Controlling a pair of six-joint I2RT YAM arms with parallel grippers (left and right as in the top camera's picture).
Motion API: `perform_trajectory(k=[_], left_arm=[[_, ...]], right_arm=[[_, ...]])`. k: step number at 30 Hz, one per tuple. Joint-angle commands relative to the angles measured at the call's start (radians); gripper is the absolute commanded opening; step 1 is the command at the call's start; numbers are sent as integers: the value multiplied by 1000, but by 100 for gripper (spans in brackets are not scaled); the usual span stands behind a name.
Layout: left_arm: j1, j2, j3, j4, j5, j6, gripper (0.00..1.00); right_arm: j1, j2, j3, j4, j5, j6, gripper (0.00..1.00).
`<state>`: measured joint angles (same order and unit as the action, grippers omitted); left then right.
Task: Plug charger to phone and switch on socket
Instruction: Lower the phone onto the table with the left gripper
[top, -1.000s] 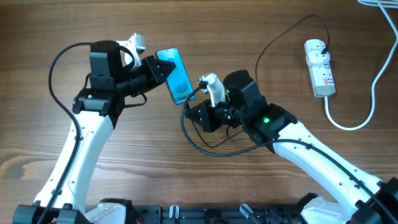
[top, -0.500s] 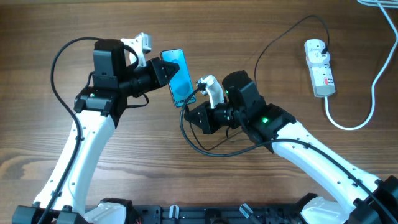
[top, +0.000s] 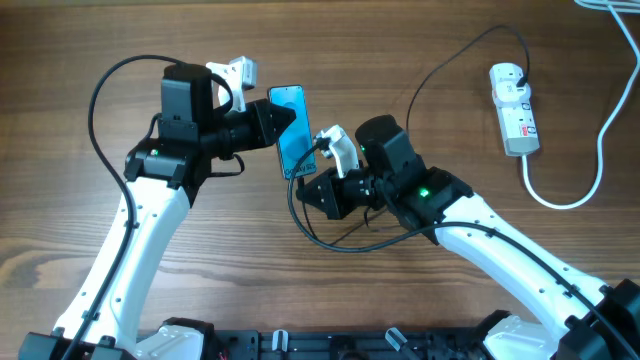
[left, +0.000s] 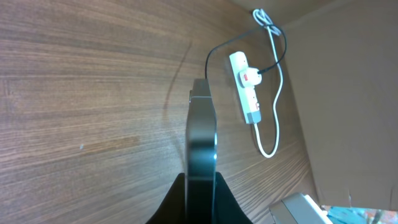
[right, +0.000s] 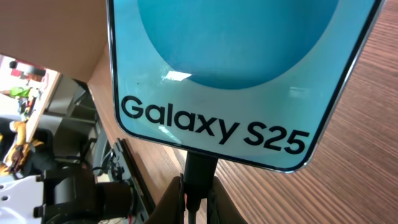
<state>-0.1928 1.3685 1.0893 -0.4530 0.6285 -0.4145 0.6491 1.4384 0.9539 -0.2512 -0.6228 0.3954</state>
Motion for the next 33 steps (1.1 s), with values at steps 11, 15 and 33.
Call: perform_trajectory(k=[11, 15, 33], left_arm=[[-91, -11, -71, 4, 156, -66, 4], [-68, -11, -71, 69, 156, -126, 4], [-105, 681, -33, 663, 430, -159, 4]], right_arm=[[-54, -23, 171, -91, 93, -29, 8], [-54, -89, 172, -185, 94, -28, 35], [-54, -526, 173, -623, 781, 130, 75]])
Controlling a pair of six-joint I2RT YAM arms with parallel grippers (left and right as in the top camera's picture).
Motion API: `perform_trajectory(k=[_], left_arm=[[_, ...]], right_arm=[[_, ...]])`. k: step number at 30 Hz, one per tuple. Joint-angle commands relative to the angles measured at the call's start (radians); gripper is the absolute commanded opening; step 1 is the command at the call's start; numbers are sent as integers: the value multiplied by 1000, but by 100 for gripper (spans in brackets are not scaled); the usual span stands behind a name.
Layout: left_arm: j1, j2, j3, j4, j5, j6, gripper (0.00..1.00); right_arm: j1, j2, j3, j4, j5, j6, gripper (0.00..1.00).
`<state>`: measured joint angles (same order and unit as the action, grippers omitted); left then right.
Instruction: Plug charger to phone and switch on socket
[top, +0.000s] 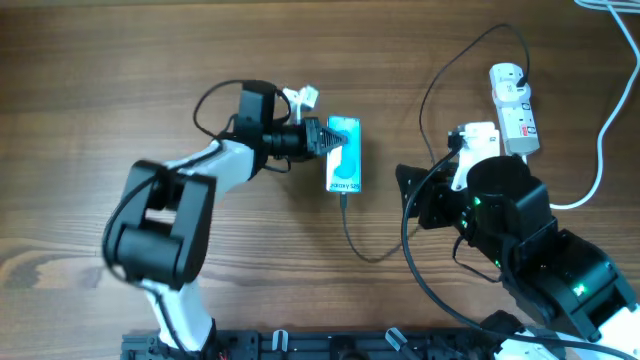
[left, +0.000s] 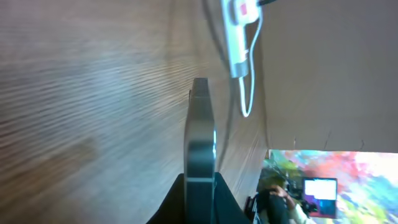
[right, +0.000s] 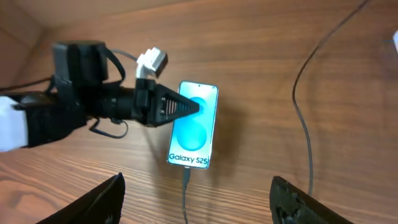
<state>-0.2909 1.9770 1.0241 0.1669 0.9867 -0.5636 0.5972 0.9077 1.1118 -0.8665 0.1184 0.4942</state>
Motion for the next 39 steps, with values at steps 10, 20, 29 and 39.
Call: perform_trajectory(k=[10, 20, 29, 39], left_arm=[[-10, 190, 32, 49, -50, -6, 9], [-10, 212, 84, -51, -89, -5, 34], [-13, 211, 256, -506, -312, 116, 36], [0, 207, 261, -513, -364, 115, 35]], right_arm=[[-2, 10, 14, -11, 42, 29, 81], [-2, 86, 14, -13, 47, 30, 85], [-2, 149, 14, -6, 97, 97, 86], [-6, 149, 14, 16, 196, 248, 99]])
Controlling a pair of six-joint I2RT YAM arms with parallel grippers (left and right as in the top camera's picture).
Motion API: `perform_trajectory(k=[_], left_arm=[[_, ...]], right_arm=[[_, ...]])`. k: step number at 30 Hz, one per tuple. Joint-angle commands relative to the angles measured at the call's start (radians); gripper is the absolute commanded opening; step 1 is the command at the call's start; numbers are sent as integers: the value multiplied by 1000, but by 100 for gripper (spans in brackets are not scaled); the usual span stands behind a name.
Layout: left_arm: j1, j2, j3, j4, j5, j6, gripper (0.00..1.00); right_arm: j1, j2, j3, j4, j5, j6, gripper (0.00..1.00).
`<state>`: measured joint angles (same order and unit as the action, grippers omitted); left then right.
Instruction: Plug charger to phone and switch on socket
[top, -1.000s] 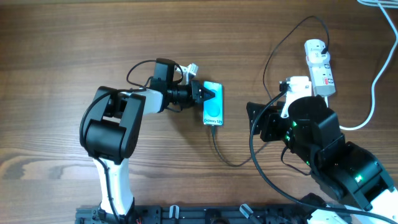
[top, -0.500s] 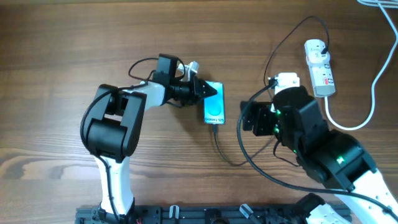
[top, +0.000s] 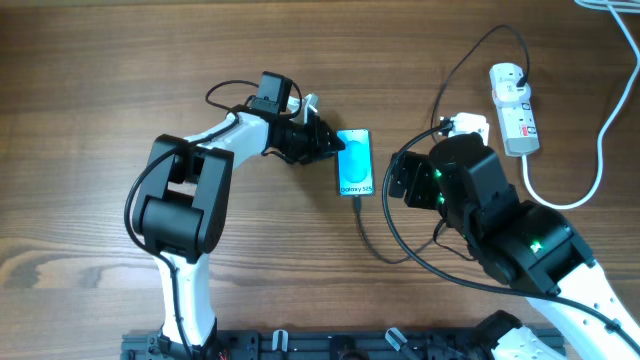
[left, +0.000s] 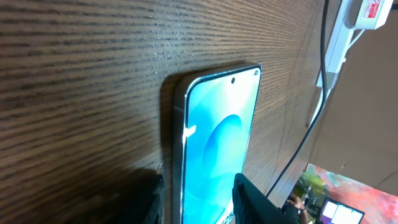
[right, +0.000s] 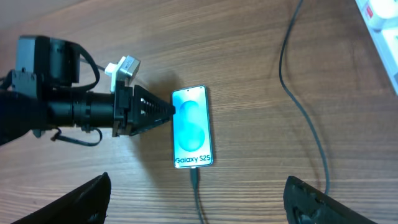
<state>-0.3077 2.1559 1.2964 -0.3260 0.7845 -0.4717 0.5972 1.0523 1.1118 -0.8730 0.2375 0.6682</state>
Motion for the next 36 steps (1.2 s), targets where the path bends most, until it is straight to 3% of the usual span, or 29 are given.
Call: perform_trajectory(k=[1, 3, 5, 6, 7, 8, 10, 12, 14, 22, 28, 32, 33, 35, 36], left_arm=[[26, 19, -1, -34, -162, 23, 33], [61, -31, 47, -103, -163, 24, 30], [106, -126, 112, -208, -182, 74, 34], [132, -214, 146, -286, -240, 105, 38], [143, -275, 158, -329, -282, 123, 39], [151, -334, 163, -362, -315, 132, 41], [157, -477, 163, -425, -418, 132, 46], [154, -623, 163, -503, -509, 132, 50], [154, -727, 163, -572, -565, 132, 55], [154, -1112, 163, -918, -653, 124, 54], [154, -1390, 162, -1098, -855, 10, 56], [154, -1510, 162, -1215, -873, -19, 61], [154, -1518, 162, -1239, -876, -20, 63], [154, -1518, 161, -1278, -876, -19, 98], [154, -1518, 161, -1294, -876, -20, 100]], right_arm=[[-17, 4, 14, 35, 118, 72, 99], [-69, 4, 16, 46, 163, 72, 99], [-204, 4, 21, 45, 115, 116, 98], [-327, 5, 21, 65, 29, 123, 89], [-407, 8, 21, 87, -19, 101, 72], [-467, 11, 21, 107, -51, 76, 45], [-615, 36, 21, 151, -106, 46, 13], [-708, 83, 21, 182, -173, 38, 5], [-765, 161, 21, 213, -196, 39, 5], [-870, 555, 130, 314, -195, -2, 4], [-883, 679, 130, 415, -194, -14, 5], [-883, 750, 130, 504, -177, -14, 5], [-883, 764, 130, 528, -172, -14, 5], [-883, 795, 130, 576, -172, -36, 4], [-883, 811, 130, 591, -172, -41, 5]])
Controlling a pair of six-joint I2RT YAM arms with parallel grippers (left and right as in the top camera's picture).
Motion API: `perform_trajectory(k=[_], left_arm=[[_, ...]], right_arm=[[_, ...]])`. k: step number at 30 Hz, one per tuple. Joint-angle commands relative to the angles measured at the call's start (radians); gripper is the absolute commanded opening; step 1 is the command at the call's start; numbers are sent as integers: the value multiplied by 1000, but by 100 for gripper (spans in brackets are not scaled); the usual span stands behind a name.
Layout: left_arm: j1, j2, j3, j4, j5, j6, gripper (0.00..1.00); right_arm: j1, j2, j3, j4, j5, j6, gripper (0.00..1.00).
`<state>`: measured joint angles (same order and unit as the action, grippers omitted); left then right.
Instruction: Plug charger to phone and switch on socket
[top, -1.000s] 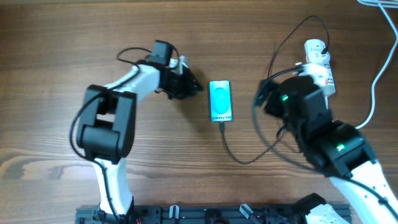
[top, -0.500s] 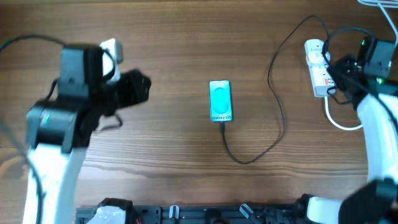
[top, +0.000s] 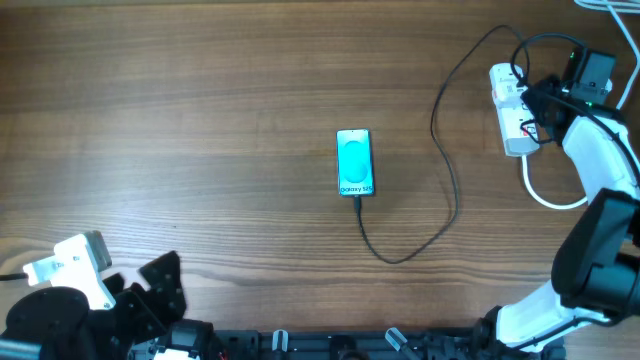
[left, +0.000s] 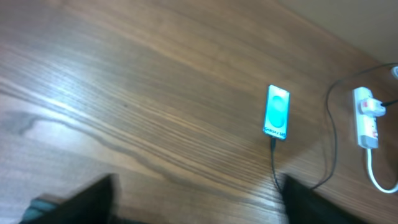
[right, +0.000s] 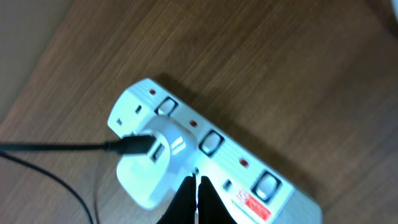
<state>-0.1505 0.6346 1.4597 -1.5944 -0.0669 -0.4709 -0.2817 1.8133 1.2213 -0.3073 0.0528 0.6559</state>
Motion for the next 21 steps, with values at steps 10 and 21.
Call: perform_trajectory(k=[10, 21], left_arm=[[-3, -2, -74, -90, -51, -9, 100], [-3, -2, -113, -90, -50, -9, 100]], right_arm=[[-4, 174, 21, 123, 20, -87, 5], [-4, 199, 20, 192, 19, -130, 5]])
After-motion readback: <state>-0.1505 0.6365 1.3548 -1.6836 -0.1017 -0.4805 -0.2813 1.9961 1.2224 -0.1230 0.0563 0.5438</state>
